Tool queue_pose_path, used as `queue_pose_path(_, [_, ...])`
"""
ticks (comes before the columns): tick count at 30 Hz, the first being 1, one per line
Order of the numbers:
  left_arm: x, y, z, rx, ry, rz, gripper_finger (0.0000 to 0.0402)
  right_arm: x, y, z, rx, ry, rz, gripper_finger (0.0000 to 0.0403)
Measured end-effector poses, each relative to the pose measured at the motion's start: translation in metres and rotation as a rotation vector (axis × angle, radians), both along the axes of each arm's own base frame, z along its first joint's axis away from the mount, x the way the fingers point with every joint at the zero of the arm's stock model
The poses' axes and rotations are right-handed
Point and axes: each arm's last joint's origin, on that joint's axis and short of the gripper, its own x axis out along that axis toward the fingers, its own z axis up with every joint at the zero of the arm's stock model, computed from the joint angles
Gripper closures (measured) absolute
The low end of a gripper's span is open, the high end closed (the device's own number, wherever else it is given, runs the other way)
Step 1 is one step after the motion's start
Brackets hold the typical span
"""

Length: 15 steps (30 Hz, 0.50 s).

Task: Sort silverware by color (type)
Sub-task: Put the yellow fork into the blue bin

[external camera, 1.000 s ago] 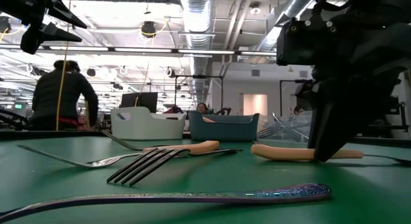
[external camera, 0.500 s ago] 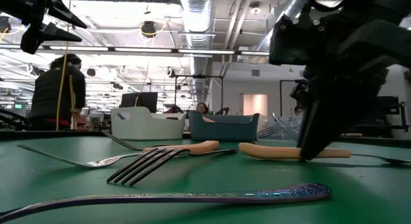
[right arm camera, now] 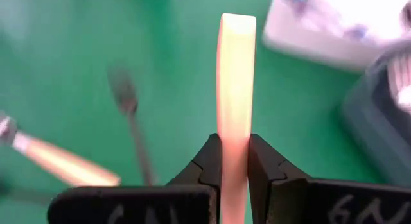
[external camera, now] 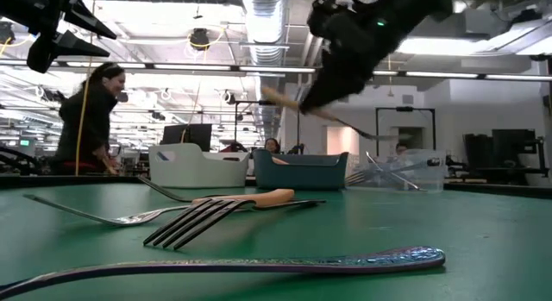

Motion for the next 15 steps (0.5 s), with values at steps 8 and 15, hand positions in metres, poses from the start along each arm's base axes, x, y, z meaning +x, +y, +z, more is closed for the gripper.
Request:
queue_pose_path(8, [0.0,0.0,0.0,0.001,0.0,0.003,0.0237,0.005,-0.08,0.034,-0.061,-0.271,-0.069,0.0357])
queue_pose_path(15, [-0.001,0.001,-0.001,0.018,0.015,0.031,0.0237,-0.008,-0.147,0.048,-0.11,-0.413,-0.072,0.0357])
